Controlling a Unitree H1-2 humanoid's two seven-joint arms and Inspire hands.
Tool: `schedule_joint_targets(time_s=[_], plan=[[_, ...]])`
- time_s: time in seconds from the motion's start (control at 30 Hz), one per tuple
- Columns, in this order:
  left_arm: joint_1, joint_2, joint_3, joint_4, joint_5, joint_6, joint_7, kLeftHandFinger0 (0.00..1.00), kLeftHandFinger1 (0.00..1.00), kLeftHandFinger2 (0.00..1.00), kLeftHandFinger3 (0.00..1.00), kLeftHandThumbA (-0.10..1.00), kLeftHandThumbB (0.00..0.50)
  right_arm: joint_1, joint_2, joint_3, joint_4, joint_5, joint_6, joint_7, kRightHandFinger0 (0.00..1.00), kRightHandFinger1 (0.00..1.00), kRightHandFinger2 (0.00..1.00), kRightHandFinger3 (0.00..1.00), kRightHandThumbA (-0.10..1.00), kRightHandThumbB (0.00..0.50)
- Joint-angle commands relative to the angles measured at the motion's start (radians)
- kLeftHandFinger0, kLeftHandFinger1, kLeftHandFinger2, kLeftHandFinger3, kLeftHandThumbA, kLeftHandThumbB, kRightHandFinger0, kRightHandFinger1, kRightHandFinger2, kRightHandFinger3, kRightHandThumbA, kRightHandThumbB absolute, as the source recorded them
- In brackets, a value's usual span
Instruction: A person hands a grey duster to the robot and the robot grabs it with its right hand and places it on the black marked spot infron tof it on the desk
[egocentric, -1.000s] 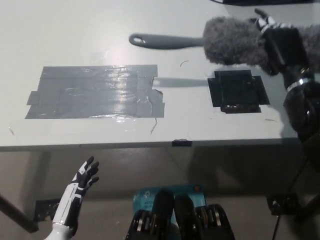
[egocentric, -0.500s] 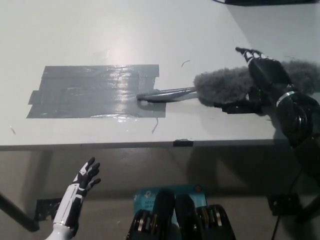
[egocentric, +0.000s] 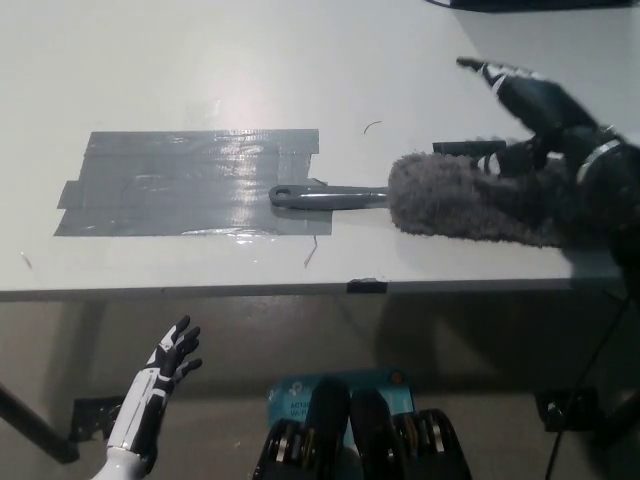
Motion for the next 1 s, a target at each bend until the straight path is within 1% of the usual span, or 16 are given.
schedule_joint_targets(time_s=[0.0, 0.03, 0.07, 0.1, 0.13, 0.2, 0.27, 0.37, 0.43, 0.57, 0.63, 0.7, 0.73, 0.87, 0.93, 0.97], plan=[[-0.029, 0.019, -0.011, -0.041, 0.019, -0.008, -0.015, 0.95, 1.0, 1.0, 1.0, 1.0, 0.128, -0.103, -0.206, -0.25, -0.609, 0.435, 0.291, 0.294, 1.0, 1.0, 1.0, 1.0, 0.74, 0.5], [-0.031, 0.019, -0.011, -0.041, 0.02, -0.007, -0.014, 0.95, 1.0, 1.0, 1.0, 1.0, 0.129, -0.095, -0.204, -0.278, -0.647, 0.447, 0.291, 0.267, 1.0, 1.0, 1.0, 1.0, 0.75, 0.5], [-0.031, 0.018, -0.009, -0.043, 0.013, 0.0, -0.016, 0.95, 1.0, 1.0, 1.0, 0.99, 0.131, -0.08, -0.193, -0.322, -0.706, 0.421, 0.291, 0.255, 1.0, 1.0, 1.0, 1.0, 0.85, 0.5], [-0.033, 0.018, -0.009, -0.044, 0.013, 0.001, -0.016, 0.95, 1.0, 1.0, 1.0, 0.99, 0.131, -0.07, -0.191, -0.34, -0.739, 0.415, 0.291, 0.23, 1.0, 1.0, 1.0, 1.0, 0.98, 0.466], [-0.035, 0.017, -0.01, -0.046, 0.013, 0.003, -0.016, 0.95, 1.0, 1.0, 1.0, 0.99, 0.129, -0.036, -0.178, -0.384, -0.827, 0.419, 0.291, 0.154, 1.0, 1.0, 1.0, 1.0, 1.0, 0.43], [-0.038, 0.018, -0.01, -0.037, 0.011, -0.011, -0.018, 0.95, 1.0, 1.0, 1.0, 0.99, 0.124, 0.012, -0.141, -0.423, -0.926, 0.435, 0.291, 0.077, 1.0, 1.0, 1.0, 1.0, 1.0, 0.393], [-0.033, 0.016, -0.009, -0.038, 0.005, -0.009, -0.019, 0.95, 1.0, 1.0, 1.0, 0.98, 0.123, 0.066, -0.107, -0.439, -1.008, 0.42, 0.291, 0.042, 1.0, 1.0, 1.0, 1.0, 1.0, 0.4], [-0.025, 0.012, -0.011, -0.042, 0.003, -0.003, -0.019, 0.95, 1.0, 1.0, 1.0, 0.98, 0.127, 0.197, -0.027, -0.434, -1.119, 0.457, 0.29, -0.032, 1.0, 1.0, 1.0, 1.0, 1.0, 0.35], [-0.009, 0.013, -0.011, -0.046, 0.0, -0.009, -0.022, 0.95, 1.0, 1.0, 1.0, 0.97, 0.124, 0.313, 0.025, -0.408, -1.137, 0.457, 0.228, -0.069, 1.0, 1.0, 1.0, 1.0, 1.0, 0.312], [0.016, 0.007, -0.016, -0.051, 0.001, -0.016, -0.021, 0.96, 1.0, 1.0, 1.0, 0.96, 0.126, 0.527, 0.114, -0.369, -1.114, 0.469, 0.106, -0.119, 1.0, 1.0, 1.0, 1.0, 1.0, 0.296], [0.018, 0.004, -0.016, -0.047, 0.003, -0.019, -0.018, 0.96, 1.0, 1.0, 1.0, 0.96, 0.134, 0.616, 0.166, -0.352, -1.072, 0.454, 0.047, -0.141, 1.0, 1.0, 1.0, 1.0, 1.0, 0.269], [0.033, 0.003, -0.019, -0.059, 0.01, -0.012, -0.015, 0.96, 1.0, 1.0, 1.0, 0.97, 0.146, 0.719, 0.233, -0.33, -0.959, 0.453, -0.063, -0.167, 1.0, 1.0, 1.0, 1.0, 1.0, 0.283], [0.039, 0.004, -0.02, -0.065, 0.01, -0.011, -0.015, 0.96, 1.0, 1.0, 1.0, 0.97, 0.147, 0.757, 0.266, -0.322, -0.882, 0.455, -0.121, -0.18, 1.0, 1.0, 1.0, 1.0, 1.0, 0.269], [0.086, 0.01, -0.021, -0.078, 0.005, -0.025, -0.016, 0.96, 1.0, 1.0, 1.0, 0.97, 0.164, 0.85, 0.351, -0.314, -0.664, 0.459, -0.25, -0.199, 1.0, 1.0, 1.0, 1.0, 1.0, 0.271], [0.113, 0.004, -0.023, -0.086, -0.002, -0.029, -0.016, 0.97, 1.0, 1.0, 1.0, 0.96, 0.168, 0.884, 0.393, -0.317, -0.51, 0.499, -0.32, -0.196, 1.0, 1.0, 1.0, 1.0, 1.0, 0.196], [0.116, 0.002, -0.025, -0.083, 0.001, -0.038, -0.013, 0.98, 1.0, 1.0, 1.0, 0.97, 0.156, 0.887, 0.404, -0.321, -0.477, 0.506, -0.324, -0.195, 1.0, 1.0, 1.0, 1.0, 1.0, 0.177]])
